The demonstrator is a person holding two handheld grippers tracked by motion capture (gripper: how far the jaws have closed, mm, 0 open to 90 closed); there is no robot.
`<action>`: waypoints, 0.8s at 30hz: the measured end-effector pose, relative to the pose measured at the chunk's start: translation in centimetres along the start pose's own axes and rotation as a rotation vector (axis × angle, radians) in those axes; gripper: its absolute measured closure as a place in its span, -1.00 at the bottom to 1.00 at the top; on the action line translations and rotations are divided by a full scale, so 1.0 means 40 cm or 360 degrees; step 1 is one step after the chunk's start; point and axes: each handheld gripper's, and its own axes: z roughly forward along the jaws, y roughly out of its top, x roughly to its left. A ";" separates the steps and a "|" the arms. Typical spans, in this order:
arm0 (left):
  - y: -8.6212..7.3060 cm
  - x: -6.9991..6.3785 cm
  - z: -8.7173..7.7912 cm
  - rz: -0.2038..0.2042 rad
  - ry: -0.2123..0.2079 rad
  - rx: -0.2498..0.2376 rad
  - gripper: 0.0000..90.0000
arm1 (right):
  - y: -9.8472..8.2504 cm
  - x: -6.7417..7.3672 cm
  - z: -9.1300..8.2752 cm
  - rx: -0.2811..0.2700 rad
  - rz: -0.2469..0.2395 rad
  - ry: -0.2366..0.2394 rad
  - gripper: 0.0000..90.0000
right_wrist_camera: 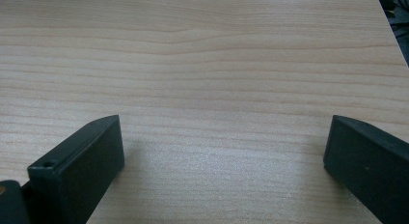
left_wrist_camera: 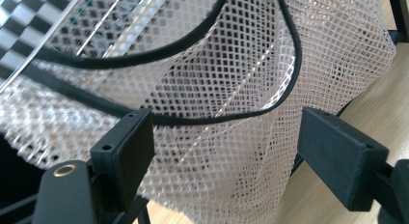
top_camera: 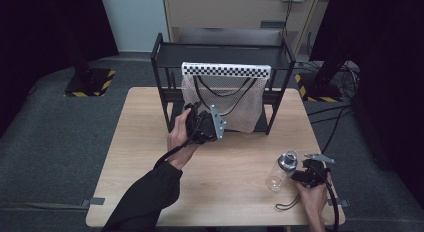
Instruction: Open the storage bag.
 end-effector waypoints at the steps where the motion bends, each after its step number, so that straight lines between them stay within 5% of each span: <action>1: 0.004 -0.004 0.004 0.0012 -0.0004 -0.0002 -0.56 | 0.000 0.000 0.000 0.0000 0.0001 0.0000 -0.99; 10: 0.026 -0.037 0.044 0.0109 -0.0041 0.0021 -0.50 | 0.000 0.000 0.000 -0.0001 -0.0002 0.0000 -0.99; 24: 0.044 -0.058 0.092 0.0126 -0.0070 0.0044 -0.37 | 0.000 0.000 0.000 0.0000 -0.0001 0.0000 -0.99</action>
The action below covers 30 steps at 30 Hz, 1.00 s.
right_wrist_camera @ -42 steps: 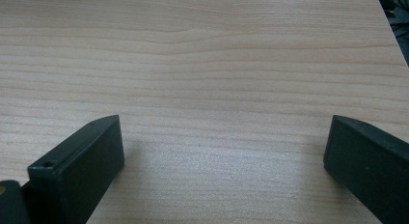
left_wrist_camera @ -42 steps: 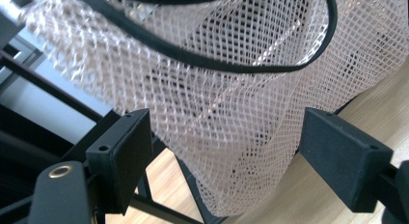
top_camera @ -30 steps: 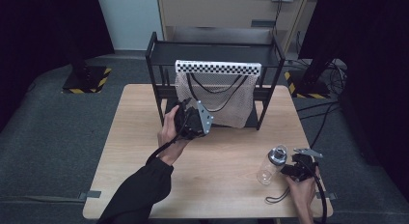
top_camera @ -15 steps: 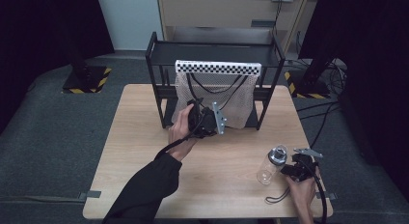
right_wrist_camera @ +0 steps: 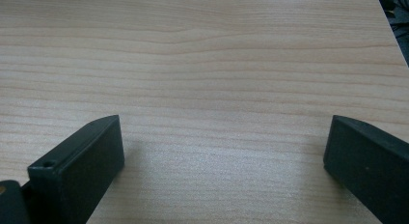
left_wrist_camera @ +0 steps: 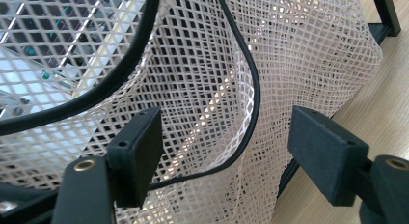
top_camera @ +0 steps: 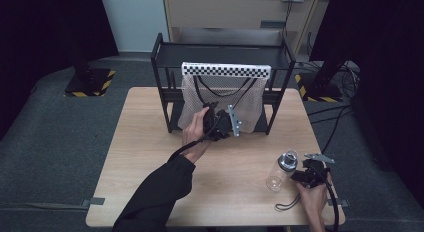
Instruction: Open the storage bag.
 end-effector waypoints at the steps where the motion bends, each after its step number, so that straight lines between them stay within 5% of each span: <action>1: 0.001 -0.001 0.002 0.0004 -0.0005 -0.0006 -0.32 | 0.000 0.000 0.000 0.0000 0.0002 0.0000 -0.99; 30: -0.009 -0.007 0.042 0.0011 -0.0092 0.0006 0.56 | 0.000 0.000 0.000 0.0001 0.0002 0.0000 -0.99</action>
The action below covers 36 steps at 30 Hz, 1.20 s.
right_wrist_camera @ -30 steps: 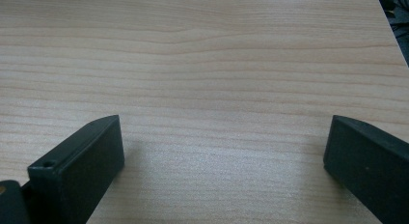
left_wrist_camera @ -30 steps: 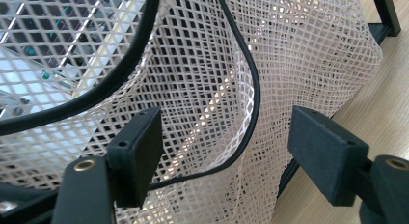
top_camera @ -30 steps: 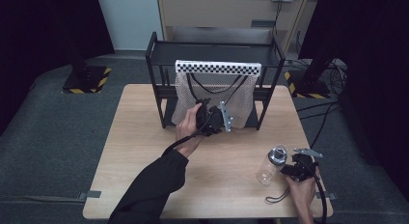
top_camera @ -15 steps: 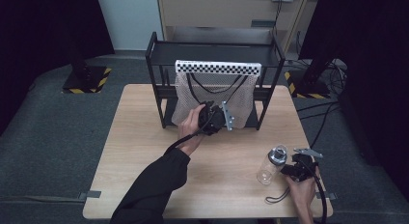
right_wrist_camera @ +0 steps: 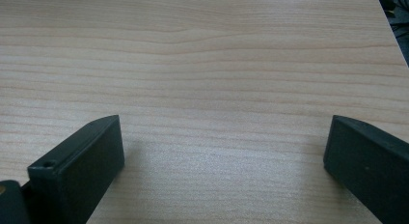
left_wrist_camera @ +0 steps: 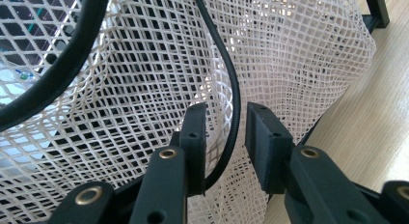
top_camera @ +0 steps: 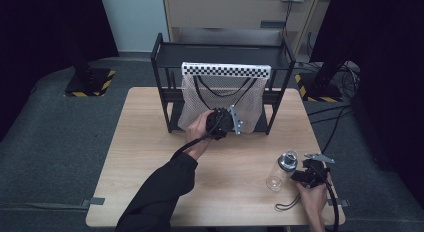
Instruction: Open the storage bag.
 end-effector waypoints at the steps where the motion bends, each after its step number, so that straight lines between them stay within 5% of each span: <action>1: 0.000 0.000 0.000 -0.0004 -0.0001 -0.0006 0.59 | 0.000 0.000 0.000 0.0000 0.0000 0.0000 -0.99; 12: -0.005 0.000 -0.016 -0.0001 -0.0008 -0.0041 0.95 | 0.000 0.000 0.000 0.0000 0.0000 0.0000 -0.99; 17: -0.008 0.002 -0.036 0.0006 -0.0016 -0.0065 0.96 | 0.000 0.000 0.000 0.0000 0.0000 0.0000 -0.99; 36: 0.003 0.022 -0.203 -0.0016 -0.0004 -0.0292 0.95 | 0.000 0.000 0.000 0.0000 0.0000 0.0001 -0.99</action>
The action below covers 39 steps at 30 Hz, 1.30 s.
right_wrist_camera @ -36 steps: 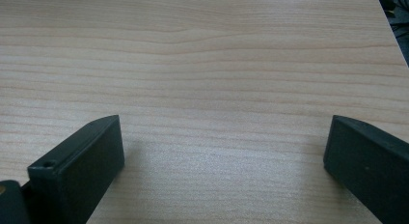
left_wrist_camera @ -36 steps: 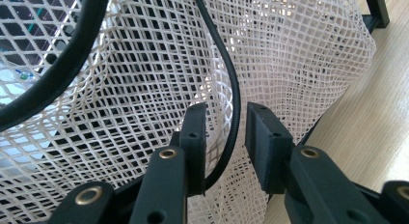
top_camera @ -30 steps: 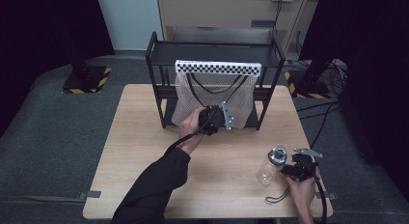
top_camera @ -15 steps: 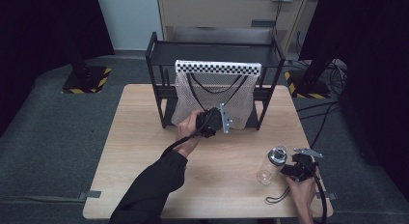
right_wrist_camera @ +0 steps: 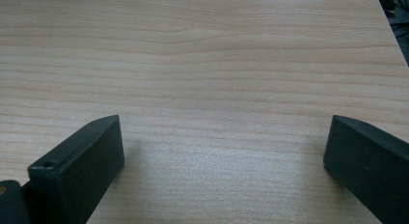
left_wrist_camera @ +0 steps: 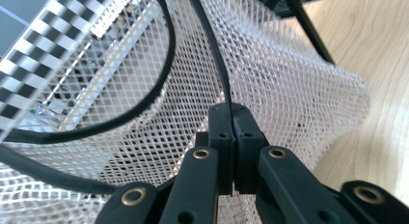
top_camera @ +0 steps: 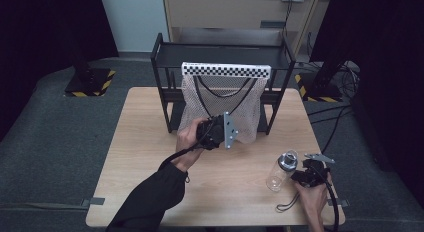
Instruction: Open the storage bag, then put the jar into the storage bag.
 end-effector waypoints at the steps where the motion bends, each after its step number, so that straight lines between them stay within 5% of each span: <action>1: 0.003 0.001 -0.006 -0.0001 0.0003 -0.0008 0.95 | 0.000 0.000 0.000 0.0000 0.0001 0.0001 -0.99; 9: 0.019 0.008 -0.032 0.0014 0.0017 -0.0035 0.95 | 0.000 -0.022 -0.015 -0.0017 0.0031 0.0019 -0.93; 17: 0.008 0.007 -0.015 0.0003 -0.0018 -0.0027 0.95 | 0.005 -0.029 -0.058 -0.0100 -0.0064 0.0069 -0.89; 24: 0.002 0.001 -0.010 -0.0009 -0.0012 -0.0016 0.95 | 0.018 -0.044 -0.089 -0.0082 -0.0096 0.0153 -0.90; 31: 0.003 -0.002 -0.006 -0.0019 -0.0011 -0.0002 0.95 | 0.035 -0.067 -0.120 0.0000 -0.0173 0.0327 -0.89; 39: -0.003 -0.005 0.002 -0.0032 -0.0022 0.0002 0.94 | 0.047 -0.081 -0.160 -0.0004 -0.0218 0.0510 -0.90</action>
